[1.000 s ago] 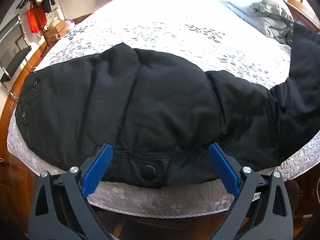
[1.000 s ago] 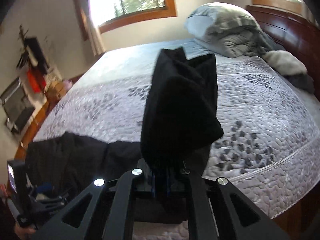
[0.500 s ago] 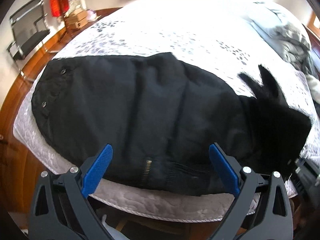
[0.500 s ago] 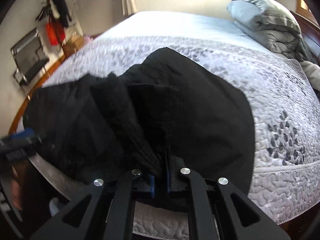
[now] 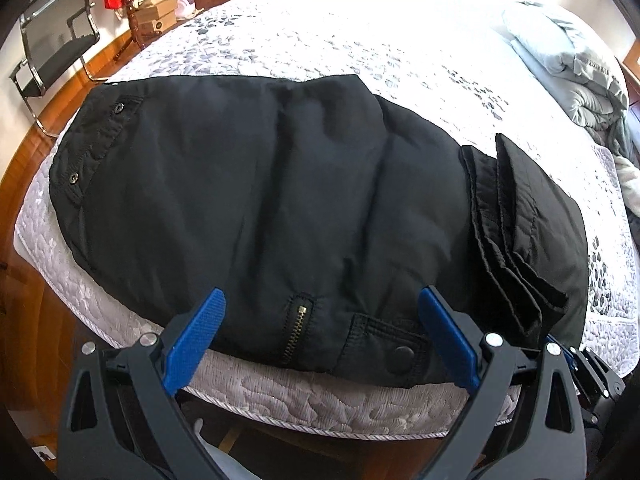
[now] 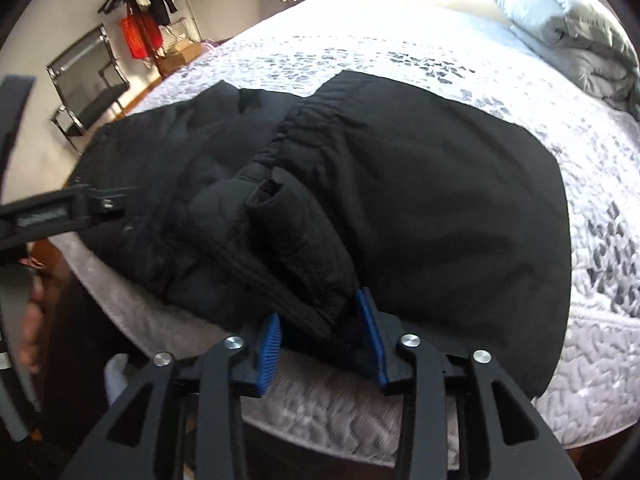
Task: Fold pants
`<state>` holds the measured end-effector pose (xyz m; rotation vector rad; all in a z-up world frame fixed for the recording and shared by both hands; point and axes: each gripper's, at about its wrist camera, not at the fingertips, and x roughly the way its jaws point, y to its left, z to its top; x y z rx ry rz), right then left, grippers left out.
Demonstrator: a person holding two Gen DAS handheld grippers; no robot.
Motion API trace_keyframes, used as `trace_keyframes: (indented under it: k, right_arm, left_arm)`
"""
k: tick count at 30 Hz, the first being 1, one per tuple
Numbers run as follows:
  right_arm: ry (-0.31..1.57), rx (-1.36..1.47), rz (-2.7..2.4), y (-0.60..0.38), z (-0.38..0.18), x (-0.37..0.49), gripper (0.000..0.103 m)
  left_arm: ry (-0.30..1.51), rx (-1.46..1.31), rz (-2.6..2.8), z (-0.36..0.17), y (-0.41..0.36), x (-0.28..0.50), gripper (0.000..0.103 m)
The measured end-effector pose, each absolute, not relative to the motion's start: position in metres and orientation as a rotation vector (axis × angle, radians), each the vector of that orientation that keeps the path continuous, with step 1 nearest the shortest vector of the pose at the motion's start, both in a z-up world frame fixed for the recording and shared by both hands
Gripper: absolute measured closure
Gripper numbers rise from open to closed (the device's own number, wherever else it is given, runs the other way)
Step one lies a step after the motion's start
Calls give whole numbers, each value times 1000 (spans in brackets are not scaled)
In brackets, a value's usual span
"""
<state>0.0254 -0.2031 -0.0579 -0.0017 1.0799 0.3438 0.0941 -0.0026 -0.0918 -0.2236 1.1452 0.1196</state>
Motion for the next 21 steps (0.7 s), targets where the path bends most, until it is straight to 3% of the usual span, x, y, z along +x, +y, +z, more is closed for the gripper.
trace_keyframes:
  k: [4, 7, 13, 17, 19, 21]
  right_arm:
    - [1074, 39, 393, -205, -45, 18, 59]
    - [1050, 50, 432, -200, -34, 14, 51]
    - [1014, -58, 412, -178, -31, 18, 50]
    - [1018, 33, 428, -181, -34, 26, 50]
    - [1029, 40, 410, -184, -37, 33, 54]
    - [1031, 49, 414, -185, -39, 37, 64]
  left_arm:
    - [1147, -233, 129, -94, 1, 95, 6]
    - [1151, -247, 136, -95, 4, 95, 6]
    - [1155, -244, 135, -97, 6, 94, 6]
    - [1158, -244, 138, -98, 8, 93, 6]
    - [1161, -248, 141, -99, 10, 93, 6]
    - [1165, -254, 141, -100, 11, 93, 6]
